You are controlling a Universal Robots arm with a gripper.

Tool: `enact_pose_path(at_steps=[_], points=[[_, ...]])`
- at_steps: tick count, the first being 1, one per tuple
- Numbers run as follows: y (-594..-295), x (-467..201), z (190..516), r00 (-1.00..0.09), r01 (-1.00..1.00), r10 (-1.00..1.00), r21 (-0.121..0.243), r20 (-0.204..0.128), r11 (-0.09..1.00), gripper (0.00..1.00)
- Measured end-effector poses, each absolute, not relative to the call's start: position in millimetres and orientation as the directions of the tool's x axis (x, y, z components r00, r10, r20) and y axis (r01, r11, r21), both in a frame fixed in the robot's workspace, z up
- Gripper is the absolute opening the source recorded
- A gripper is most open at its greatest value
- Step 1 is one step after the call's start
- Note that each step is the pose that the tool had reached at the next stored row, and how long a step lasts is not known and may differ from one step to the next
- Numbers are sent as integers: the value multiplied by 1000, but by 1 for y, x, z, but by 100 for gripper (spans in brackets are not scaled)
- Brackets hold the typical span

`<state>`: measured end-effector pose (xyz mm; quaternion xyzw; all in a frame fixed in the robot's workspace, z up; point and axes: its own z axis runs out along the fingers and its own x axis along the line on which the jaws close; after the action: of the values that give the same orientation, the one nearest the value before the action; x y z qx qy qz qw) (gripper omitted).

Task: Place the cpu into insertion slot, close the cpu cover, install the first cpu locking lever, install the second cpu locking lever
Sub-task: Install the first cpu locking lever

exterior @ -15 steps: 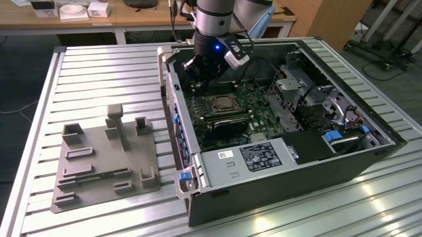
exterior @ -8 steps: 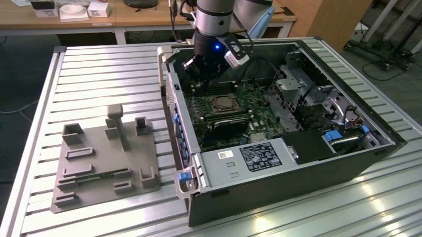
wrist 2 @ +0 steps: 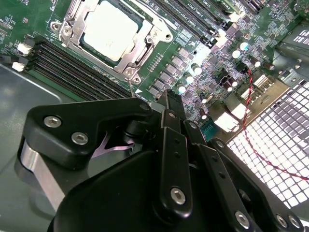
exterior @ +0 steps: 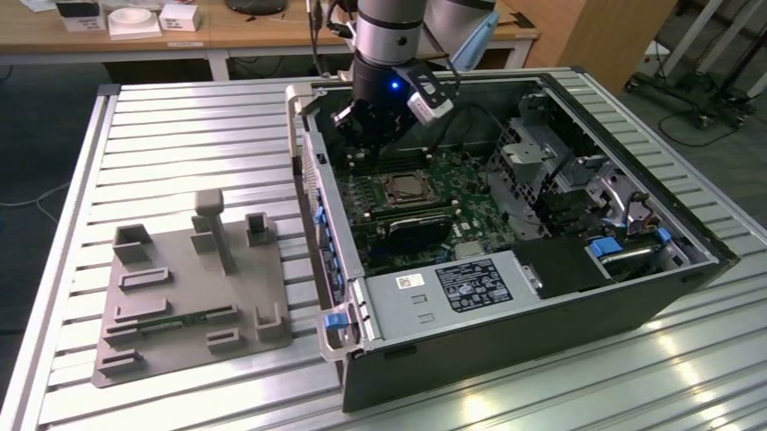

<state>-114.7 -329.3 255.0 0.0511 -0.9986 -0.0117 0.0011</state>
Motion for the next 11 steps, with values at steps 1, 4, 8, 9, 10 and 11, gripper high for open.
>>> enact_pose_path(at_steps=[1,4,8,9,10,11], points=[[-329,-115,255,-995,-102,-102,24,1,994,10],[-329,-116,255,-995,-102,-102,23,1,995,10],[-328,-119,255,-995,-102,-102,21,1,995,10],[-328,-119,255,-995,-102,-102,21,1,995,10],[-328,-119,255,-995,-102,-102,21,1,995,10],[-328,-119,255,-995,-102,-102,21,1,995,10]])
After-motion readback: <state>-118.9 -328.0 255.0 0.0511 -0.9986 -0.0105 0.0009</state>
